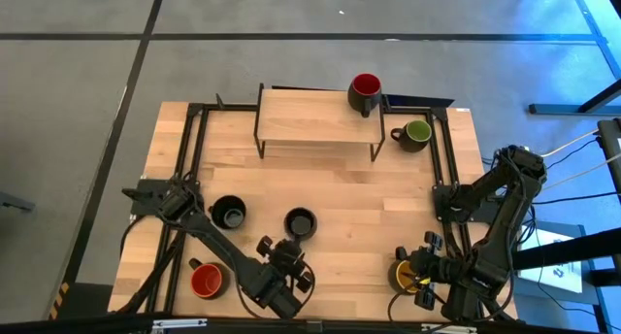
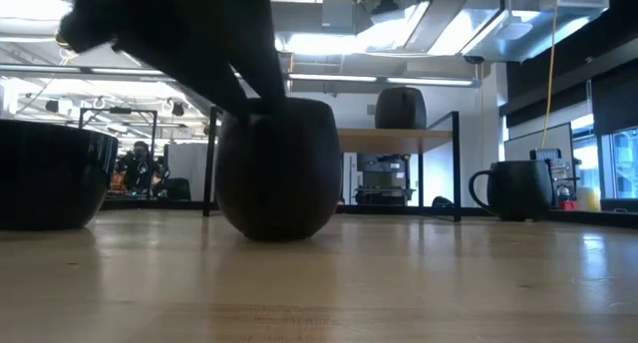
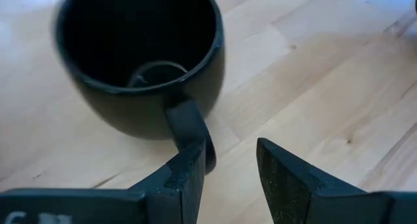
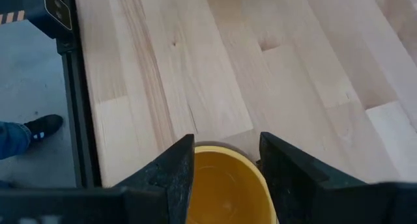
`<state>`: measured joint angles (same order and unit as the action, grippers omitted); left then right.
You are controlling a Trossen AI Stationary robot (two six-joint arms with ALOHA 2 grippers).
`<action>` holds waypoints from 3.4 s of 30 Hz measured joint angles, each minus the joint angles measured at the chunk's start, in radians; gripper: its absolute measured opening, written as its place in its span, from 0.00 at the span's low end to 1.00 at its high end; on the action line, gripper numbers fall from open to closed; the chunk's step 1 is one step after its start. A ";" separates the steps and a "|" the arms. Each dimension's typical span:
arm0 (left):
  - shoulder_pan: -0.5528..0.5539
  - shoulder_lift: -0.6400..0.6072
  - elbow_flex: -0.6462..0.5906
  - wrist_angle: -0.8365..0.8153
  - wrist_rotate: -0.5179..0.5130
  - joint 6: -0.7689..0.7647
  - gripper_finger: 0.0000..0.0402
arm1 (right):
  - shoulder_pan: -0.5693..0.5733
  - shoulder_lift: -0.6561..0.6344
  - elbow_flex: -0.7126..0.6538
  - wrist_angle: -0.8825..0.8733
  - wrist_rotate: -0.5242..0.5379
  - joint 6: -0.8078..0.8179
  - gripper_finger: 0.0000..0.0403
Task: Place coffee mugs
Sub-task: Put the black mug on the shelf
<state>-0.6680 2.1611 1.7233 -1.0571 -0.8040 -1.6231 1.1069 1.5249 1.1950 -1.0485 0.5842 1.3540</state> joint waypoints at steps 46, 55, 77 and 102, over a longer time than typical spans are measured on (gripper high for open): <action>-0.020 0.007 -0.232 0.188 -0.225 -0.003 0.33 | -0.001 0.000 0.000 0.002 0.029 0.000 0.41; 0.035 0.007 -0.232 0.186 -0.219 0.010 0.33 | -0.001 0.000 0.000 0.004 0.029 0.000 0.41; 0.052 0.001 -0.097 0.103 -0.110 0.087 0.12 | -0.001 0.000 0.000 0.011 -0.003 0.009 0.41; 0.125 -0.184 0.045 -0.001 -0.202 0.271 0.05 | -0.001 -0.001 0.002 0.002 0.071 0.055 0.41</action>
<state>-0.5434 1.9775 1.7686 -1.0581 -1.0059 -1.3520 1.1057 1.5238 1.1970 -1.0469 0.6552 1.4090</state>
